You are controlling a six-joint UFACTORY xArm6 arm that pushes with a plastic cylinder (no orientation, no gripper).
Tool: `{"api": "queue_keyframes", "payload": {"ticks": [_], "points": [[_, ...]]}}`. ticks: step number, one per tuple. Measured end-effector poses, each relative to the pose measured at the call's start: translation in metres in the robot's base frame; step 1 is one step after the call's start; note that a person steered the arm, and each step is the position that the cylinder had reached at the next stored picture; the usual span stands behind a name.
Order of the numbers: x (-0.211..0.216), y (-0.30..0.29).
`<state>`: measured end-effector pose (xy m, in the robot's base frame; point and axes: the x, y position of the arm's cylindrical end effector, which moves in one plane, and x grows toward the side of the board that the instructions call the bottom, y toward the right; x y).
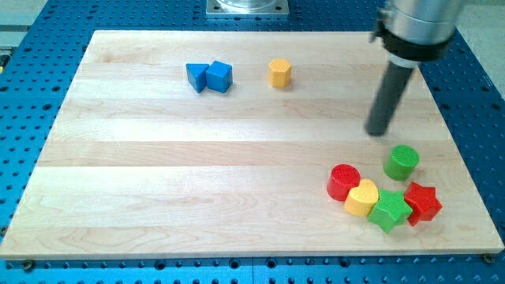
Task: Place the blue blocks and hexagon in a vertical line
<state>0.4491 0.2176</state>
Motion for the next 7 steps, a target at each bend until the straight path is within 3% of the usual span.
{"api": "queue_keyframes", "payload": {"ticks": [1, 3, 4, 5, 6, 7], "points": [[0.027, 0.018], [0.046, -0.036], [-0.02, -0.081], [-0.044, -0.235], [-0.027, -0.36], [-0.074, -0.375]]}}
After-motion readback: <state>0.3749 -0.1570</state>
